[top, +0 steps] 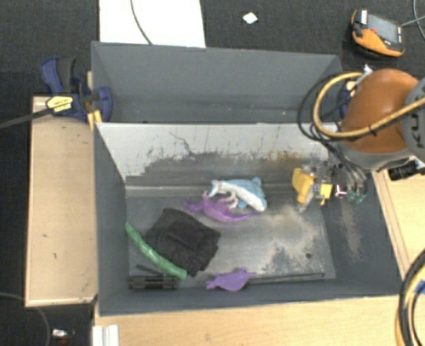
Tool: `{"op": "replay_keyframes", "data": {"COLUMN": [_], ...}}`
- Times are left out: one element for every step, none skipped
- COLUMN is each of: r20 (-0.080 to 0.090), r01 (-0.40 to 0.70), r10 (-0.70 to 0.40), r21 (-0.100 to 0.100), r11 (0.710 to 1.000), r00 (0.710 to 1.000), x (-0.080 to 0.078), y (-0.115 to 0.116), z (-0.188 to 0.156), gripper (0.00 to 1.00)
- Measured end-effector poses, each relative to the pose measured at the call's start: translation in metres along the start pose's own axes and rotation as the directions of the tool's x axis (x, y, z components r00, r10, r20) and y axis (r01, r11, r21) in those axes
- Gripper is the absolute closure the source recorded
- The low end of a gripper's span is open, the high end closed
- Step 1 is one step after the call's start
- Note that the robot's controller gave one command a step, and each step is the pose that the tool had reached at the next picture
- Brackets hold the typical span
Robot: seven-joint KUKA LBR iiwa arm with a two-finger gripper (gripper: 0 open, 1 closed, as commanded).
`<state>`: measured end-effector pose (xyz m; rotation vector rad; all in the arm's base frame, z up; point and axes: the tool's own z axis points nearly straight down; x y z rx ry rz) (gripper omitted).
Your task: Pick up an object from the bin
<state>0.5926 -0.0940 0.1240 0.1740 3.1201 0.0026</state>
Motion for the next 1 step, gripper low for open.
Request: {"op": "replay_keyframes", "data": {"r20": [-0.004], "r01": [0.001], "r10": [-0.001], "r21": [-0.001], "r11": [1.000], "r00": [1.000], "x": [0.0012], "y": [0.0003], "z": [-0.0228], "gripper": [1.00]}}
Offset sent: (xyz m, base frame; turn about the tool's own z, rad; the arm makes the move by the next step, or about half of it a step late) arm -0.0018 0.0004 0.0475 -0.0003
